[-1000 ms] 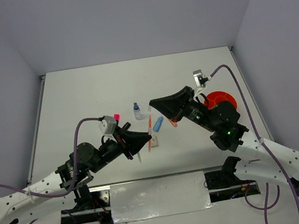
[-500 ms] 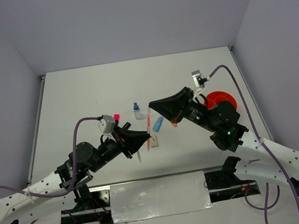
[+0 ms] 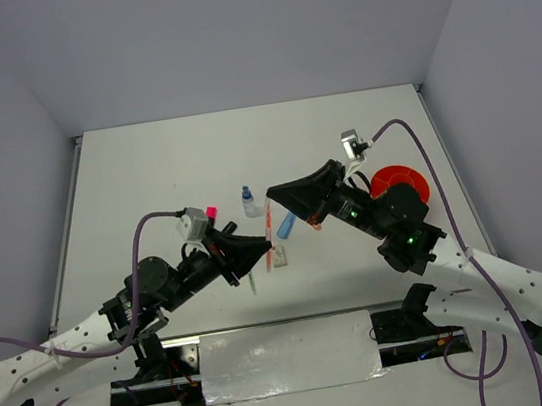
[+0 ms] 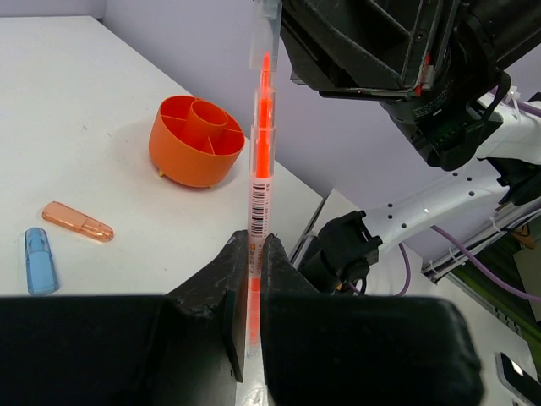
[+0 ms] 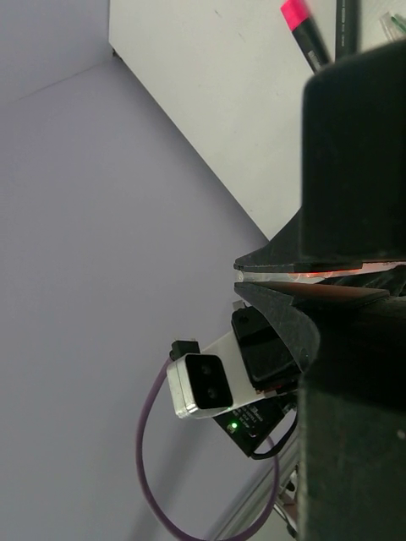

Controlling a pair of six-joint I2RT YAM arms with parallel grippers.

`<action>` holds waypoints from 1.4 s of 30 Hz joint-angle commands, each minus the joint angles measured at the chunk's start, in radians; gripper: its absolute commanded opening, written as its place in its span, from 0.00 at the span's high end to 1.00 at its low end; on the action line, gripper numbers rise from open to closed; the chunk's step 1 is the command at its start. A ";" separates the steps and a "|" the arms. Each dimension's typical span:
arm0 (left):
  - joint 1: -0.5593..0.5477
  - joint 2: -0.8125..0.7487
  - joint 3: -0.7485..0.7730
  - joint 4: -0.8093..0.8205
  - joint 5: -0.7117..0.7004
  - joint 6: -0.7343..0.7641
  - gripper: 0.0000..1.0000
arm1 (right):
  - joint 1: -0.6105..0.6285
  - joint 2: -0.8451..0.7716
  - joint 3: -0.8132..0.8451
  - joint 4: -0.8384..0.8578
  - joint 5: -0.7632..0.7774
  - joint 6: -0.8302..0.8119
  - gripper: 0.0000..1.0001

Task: Sort the stationery into containers
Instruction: Close the pen cap on the pen.

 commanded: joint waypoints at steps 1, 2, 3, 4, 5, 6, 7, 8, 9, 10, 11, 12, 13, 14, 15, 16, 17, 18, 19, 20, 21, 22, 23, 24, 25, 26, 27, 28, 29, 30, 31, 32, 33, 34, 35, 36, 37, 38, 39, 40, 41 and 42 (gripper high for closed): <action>0.010 -0.016 0.021 0.049 0.003 0.010 0.98 | 0.008 -0.003 -0.010 0.029 -0.016 0.003 1.00; 0.010 -0.016 0.023 0.048 0.002 0.010 0.98 | 0.008 -0.005 -0.013 0.030 -0.017 0.004 1.00; 0.012 -0.016 0.023 0.046 -0.003 0.009 0.98 | 0.008 -0.008 -0.016 0.032 -0.024 0.004 1.00; 0.012 -0.016 0.021 0.046 -0.003 0.010 0.98 | 0.008 -0.009 -0.021 0.035 -0.025 0.006 1.00; 0.013 -0.017 0.021 0.045 -0.004 0.010 0.98 | 0.008 -0.011 -0.022 0.033 -0.027 0.006 1.00; 0.015 -0.019 0.021 0.043 -0.010 0.009 0.98 | 0.008 -0.009 -0.021 0.026 -0.036 0.004 1.00; 0.016 -0.019 0.021 0.042 -0.012 0.010 0.98 | 0.007 -0.011 -0.021 0.024 -0.045 0.003 1.00; 0.018 -0.019 0.021 0.042 -0.013 0.010 0.98 | 0.008 -0.009 -0.019 0.022 -0.056 -0.003 1.00; 0.019 -0.019 0.021 0.042 -0.012 0.010 0.98 | 0.008 -0.005 -0.013 0.015 -0.065 -0.014 1.00; 0.019 -0.016 0.023 0.043 -0.010 0.012 0.99 | 0.010 0.000 0.002 -0.022 -0.073 -0.022 1.00; 0.019 -0.016 0.023 0.043 -0.009 0.016 1.00 | 0.010 0.005 0.008 -0.037 -0.080 -0.026 1.00; 0.019 -0.016 0.024 0.040 -0.006 0.021 1.00 | 0.008 0.009 0.018 -0.063 -0.086 -0.039 1.00; 0.019 -0.017 0.023 0.040 -0.007 0.025 1.00 | 0.008 0.012 0.021 -0.071 -0.096 -0.042 1.00; 0.019 -0.019 0.023 0.042 -0.009 0.029 1.00 | 0.008 0.012 0.021 -0.076 -0.100 -0.043 1.00; 0.019 -0.023 0.020 0.043 -0.010 0.035 1.00 | 0.008 0.011 0.019 -0.083 -0.100 -0.045 1.00; 0.019 -0.025 0.018 0.045 -0.016 0.038 1.00 | 0.010 0.009 0.015 -0.083 -0.102 -0.045 1.00; 0.019 -0.026 0.018 0.043 -0.018 0.041 1.00 | 0.010 0.008 0.012 -0.082 -0.105 -0.042 1.00; 0.019 -0.026 0.021 0.043 -0.017 0.044 1.00 | 0.008 0.008 0.005 -0.080 -0.105 -0.040 1.00; 0.019 -0.026 0.024 0.046 -0.009 0.047 1.00 | 0.010 0.003 0.004 -0.077 -0.108 -0.039 1.00; 0.021 -0.025 0.026 0.048 -0.006 0.053 1.00 | 0.010 0.003 0.001 -0.073 -0.117 -0.037 0.98; 0.019 -0.023 0.027 0.051 -0.003 0.056 1.00 | 0.010 0.002 -0.002 -0.068 -0.122 -0.037 0.96; 0.019 -0.023 0.033 0.051 0.005 0.062 1.00 | 0.008 -0.001 -0.002 -0.068 -0.125 -0.037 0.86; 0.021 -0.019 0.035 0.052 0.011 0.067 1.00 | 0.008 -0.005 -0.002 -0.070 -0.129 -0.039 0.80; 0.019 -0.016 0.043 0.053 0.019 0.071 1.00 | 0.010 -0.008 -0.002 -0.070 -0.131 -0.039 0.74; 0.019 -0.014 0.046 0.053 0.028 0.078 1.00 | 0.008 -0.012 -0.002 -0.070 -0.134 -0.040 0.65; 0.019 -0.007 0.049 0.049 0.031 0.079 1.00 | 0.010 -0.014 0.001 -0.079 -0.134 -0.043 0.61; 0.019 0.000 0.053 0.043 0.036 0.081 1.00 | 0.010 -0.017 0.008 -0.083 -0.133 -0.046 0.58; 0.019 0.006 0.056 0.040 0.039 0.079 1.00 | 0.011 -0.020 0.013 -0.088 -0.134 -0.049 0.57; 0.019 0.013 0.055 0.040 0.049 0.078 1.00 | 0.010 -0.020 0.018 -0.100 -0.136 -0.057 0.56; 0.019 0.016 0.047 0.051 0.054 0.076 1.00 | 0.011 -0.020 0.024 -0.103 -0.133 -0.059 0.54; 0.019 0.018 0.040 0.059 0.059 0.070 1.00 | 0.011 -0.020 0.027 -0.105 -0.133 -0.060 0.54; 0.019 0.016 0.034 0.066 0.060 0.067 1.00 | 0.011 -0.020 0.028 -0.105 -0.133 -0.060 0.54; 0.019 0.016 0.024 0.072 0.056 0.064 1.00 | 0.010 -0.020 0.028 -0.103 -0.137 -0.059 0.54; 0.019 0.013 0.020 0.079 0.050 0.055 1.00 | 0.011 -0.017 0.027 -0.100 -0.143 -0.056 0.54; 0.019 0.015 0.020 0.080 0.045 0.052 1.00 | 0.010 -0.017 0.024 -0.090 -0.149 -0.056 0.53; 0.019 0.013 0.020 0.080 0.039 0.052 1.00 | 0.011 -0.009 0.021 -0.085 -0.162 -0.053 0.53; 0.019 0.012 0.023 0.080 0.034 0.049 1.00 | 0.013 -0.006 0.019 -0.079 -0.169 -0.051 0.53; 0.019 0.013 0.030 0.080 0.030 0.047 1.00 | 0.013 -0.002 0.016 -0.076 -0.177 -0.049 0.53; 0.019 0.015 0.033 0.077 0.017 0.047 1.00 | 0.017 0.008 0.015 -0.076 -0.194 -0.054 0.53; 0.019 0.015 0.038 0.071 0.011 0.047 1.00 | 0.023 0.012 0.010 -0.071 -0.202 -0.059 0.53; 0.019 0.016 0.046 0.069 0.000 0.050 1.00 | 0.030 0.017 0.005 -0.068 -0.208 -0.063 0.52; 0.019 0.021 0.049 0.066 -0.004 0.055 1.00 | 0.036 0.020 0.002 -0.065 -0.209 -0.072 0.51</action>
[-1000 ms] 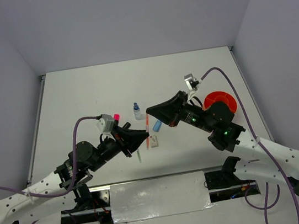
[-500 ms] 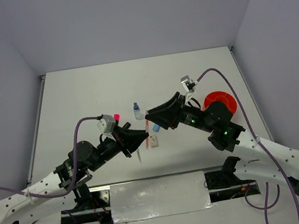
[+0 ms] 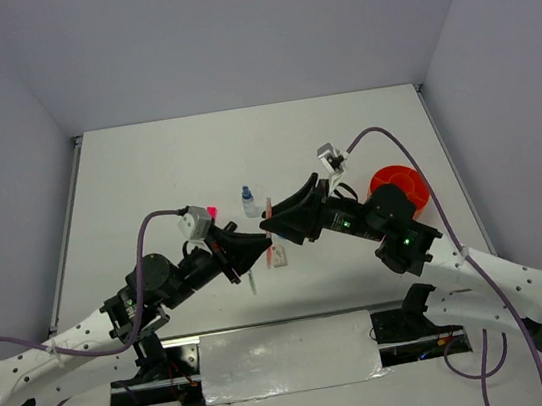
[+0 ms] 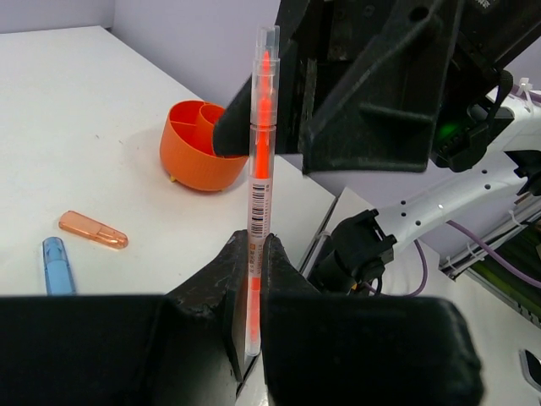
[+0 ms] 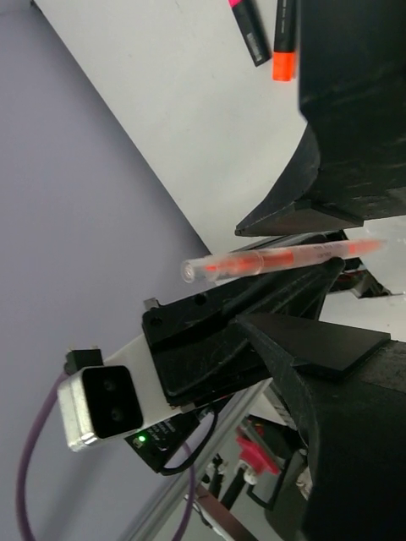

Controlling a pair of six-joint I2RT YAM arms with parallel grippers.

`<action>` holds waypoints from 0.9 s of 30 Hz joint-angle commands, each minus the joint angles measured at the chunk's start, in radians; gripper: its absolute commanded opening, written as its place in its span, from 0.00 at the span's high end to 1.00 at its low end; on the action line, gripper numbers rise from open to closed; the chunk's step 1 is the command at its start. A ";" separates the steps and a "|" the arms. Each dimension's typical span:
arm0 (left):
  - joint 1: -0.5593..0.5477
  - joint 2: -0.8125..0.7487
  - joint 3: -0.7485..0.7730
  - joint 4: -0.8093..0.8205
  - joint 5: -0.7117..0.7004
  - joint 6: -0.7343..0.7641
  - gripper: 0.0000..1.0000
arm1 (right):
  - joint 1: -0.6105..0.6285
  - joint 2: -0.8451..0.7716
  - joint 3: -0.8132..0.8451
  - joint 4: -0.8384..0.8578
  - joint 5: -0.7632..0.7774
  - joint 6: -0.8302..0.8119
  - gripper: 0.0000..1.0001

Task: Sort the stationery into containers
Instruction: Close the pen cap on the pen.

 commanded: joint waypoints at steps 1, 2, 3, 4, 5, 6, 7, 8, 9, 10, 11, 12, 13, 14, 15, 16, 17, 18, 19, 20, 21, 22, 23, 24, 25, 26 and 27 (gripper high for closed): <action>0.004 0.003 0.040 0.053 -0.027 0.006 1.00 | 0.036 0.011 0.008 0.038 -0.038 -0.037 0.51; 0.004 0.006 0.048 0.047 -0.029 0.006 1.00 | 0.037 0.014 0.007 0.035 -0.032 -0.040 0.51; 0.004 0.012 0.052 0.046 -0.031 0.008 1.00 | 0.039 0.016 0.001 0.034 -0.021 -0.044 0.52; 0.005 0.013 0.054 0.046 -0.029 0.008 1.00 | 0.040 0.016 -0.001 0.035 -0.017 -0.044 0.54; 0.004 0.015 0.054 0.046 -0.031 0.005 1.00 | 0.042 0.017 -0.004 0.035 -0.013 -0.046 0.60; 0.004 0.017 0.052 0.049 -0.035 -0.001 1.00 | 0.042 0.017 -0.008 0.041 -0.012 -0.047 0.65; 0.004 0.015 0.048 0.050 -0.035 -0.001 1.00 | 0.042 0.017 -0.011 0.048 -0.012 -0.047 0.74; 0.004 0.014 0.046 0.055 -0.038 -0.003 1.00 | 0.042 0.017 -0.013 0.052 -0.012 -0.049 0.79; 0.004 0.012 0.048 0.055 -0.044 -0.009 1.00 | 0.040 0.017 -0.012 0.052 -0.007 -0.047 0.90; 0.002 0.013 0.049 0.052 -0.044 -0.009 1.00 | 0.040 0.017 -0.012 0.048 -0.004 -0.047 0.97; 0.004 0.015 0.052 0.049 -0.043 -0.011 0.98 | 0.042 0.016 -0.007 0.042 -0.001 -0.050 1.00; 0.004 0.021 0.054 0.047 -0.041 -0.012 0.94 | 0.042 0.017 -0.005 0.035 0.003 -0.050 1.00; 0.004 0.024 0.060 0.044 -0.037 -0.015 0.84 | 0.042 0.014 -0.004 0.032 0.010 -0.050 1.00; 0.004 0.029 0.063 0.046 -0.029 -0.015 0.79 | 0.043 0.014 -0.004 0.031 0.011 -0.049 1.00; 0.004 0.038 0.065 0.052 -0.021 -0.015 0.74 | 0.042 0.013 -0.004 0.031 0.014 -0.049 1.00; 0.004 0.043 0.065 0.056 -0.009 -0.018 0.60 | 0.042 0.011 -0.005 0.035 0.014 -0.047 1.00; 0.005 0.049 0.066 0.061 -0.003 -0.023 0.52 | 0.042 0.010 -0.005 0.038 0.014 -0.044 1.00; 0.004 0.062 0.066 0.069 0.005 -0.024 0.48 | 0.042 0.008 -0.004 0.044 0.014 -0.043 1.00; 0.004 0.069 0.071 0.073 0.015 -0.023 0.49 | 0.042 0.008 -0.004 0.045 0.011 -0.041 1.00; 0.004 0.076 0.074 0.073 0.018 -0.023 0.56 | 0.042 0.008 0.001 0.043 0.007 -0.041 1.00; 0.004 0.090 0.077 0.072 0.015 -0.026 0.63 | 0.042 0.011 0.004 0.045 0.005 -0.041 1.00; 0.004 0.096 0.085 0.067 0.014 -0.026 0.64 | 0.045 0.010 0.005 0.045 0.002 -0.041 1.00; 0.004 0.101 0.086 0.067 0.023 -0.021 0.65 | 0.043 0.011 0.005 0.045 -0.001 -0.044 1.00; 0.005 0.109 0.089 0.067 0.023 -0.021 0.68 | 0.043 0.010 0.004 0.040 -0.001 -0.046 1.00; 0.004 0.112 0.091 0.067 0.022 -0.023 0.77 | 0.045 0.011 0.004 0.037 -0.001 -0.046 1.00; 0.004 0.112 0.091 0.070 0.022 -0.020 0.81 | 0.045 0.010 0.002 0.035 -0.001 -0.049 1.00; 0.004 0.107 0.086 0.073 0.020 -0.017 0.86 | 0.043 0.008 -0.002 0.035 -0.006 -0.050 1.00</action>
